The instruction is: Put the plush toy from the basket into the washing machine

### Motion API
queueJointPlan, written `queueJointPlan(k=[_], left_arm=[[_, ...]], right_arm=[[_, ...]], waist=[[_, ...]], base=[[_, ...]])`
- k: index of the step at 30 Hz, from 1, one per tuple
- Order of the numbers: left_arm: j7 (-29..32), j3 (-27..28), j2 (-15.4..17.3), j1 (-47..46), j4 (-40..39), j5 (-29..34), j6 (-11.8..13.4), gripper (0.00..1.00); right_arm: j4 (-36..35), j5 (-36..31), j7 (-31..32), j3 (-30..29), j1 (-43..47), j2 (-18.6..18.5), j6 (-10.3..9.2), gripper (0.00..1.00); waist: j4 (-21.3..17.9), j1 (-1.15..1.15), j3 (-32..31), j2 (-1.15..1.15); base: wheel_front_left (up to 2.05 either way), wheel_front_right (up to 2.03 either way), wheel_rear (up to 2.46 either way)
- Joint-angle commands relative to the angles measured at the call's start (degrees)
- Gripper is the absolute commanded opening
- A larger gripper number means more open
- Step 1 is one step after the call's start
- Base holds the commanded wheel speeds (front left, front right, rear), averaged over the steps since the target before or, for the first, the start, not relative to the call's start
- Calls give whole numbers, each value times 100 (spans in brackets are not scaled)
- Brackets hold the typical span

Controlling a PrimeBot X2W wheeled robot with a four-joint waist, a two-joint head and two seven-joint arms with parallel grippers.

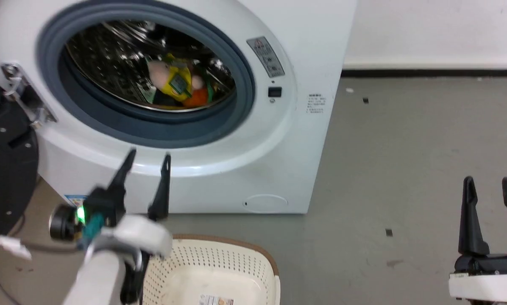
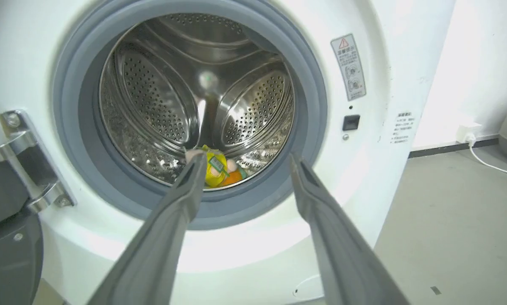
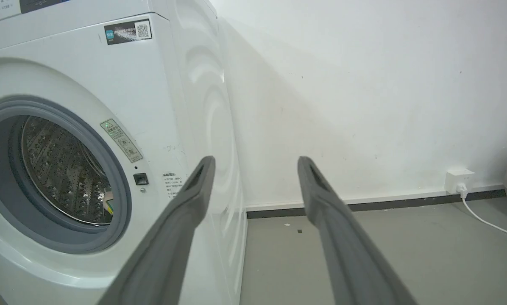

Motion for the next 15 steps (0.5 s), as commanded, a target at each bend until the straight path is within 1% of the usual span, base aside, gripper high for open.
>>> queueJointPlan(k=[1, 7, 12, 15], left_arm=[[-29, 24, -15, 207, -157, 51, 50, 100], [-30, 160, -176, 1205, -810, 163, 228, 100], [-30, 264, -354, 1786, -1106, 295, 440, 100], [-30, 350, -469, 2045, -1206, 295, 491, 100]], right_arm=[[7, -17, -25, 0, 107, -3, -4, 100], [70, -19, -25, 12, 319, -3, -4, 100], [181, -9, -25, 82, 448, -3, -4, 100], [246, 22, -25, 106, 504, -3, -4, 100]], waist=[[74, 2, -133, 0], [151, 2, -316, 0], [165, 2, -409, 0], [182, 2, -438, 0]], base=[[0, 0, 0], [0, 0, 0], [0, 0, 0], [0, 0, 0]])
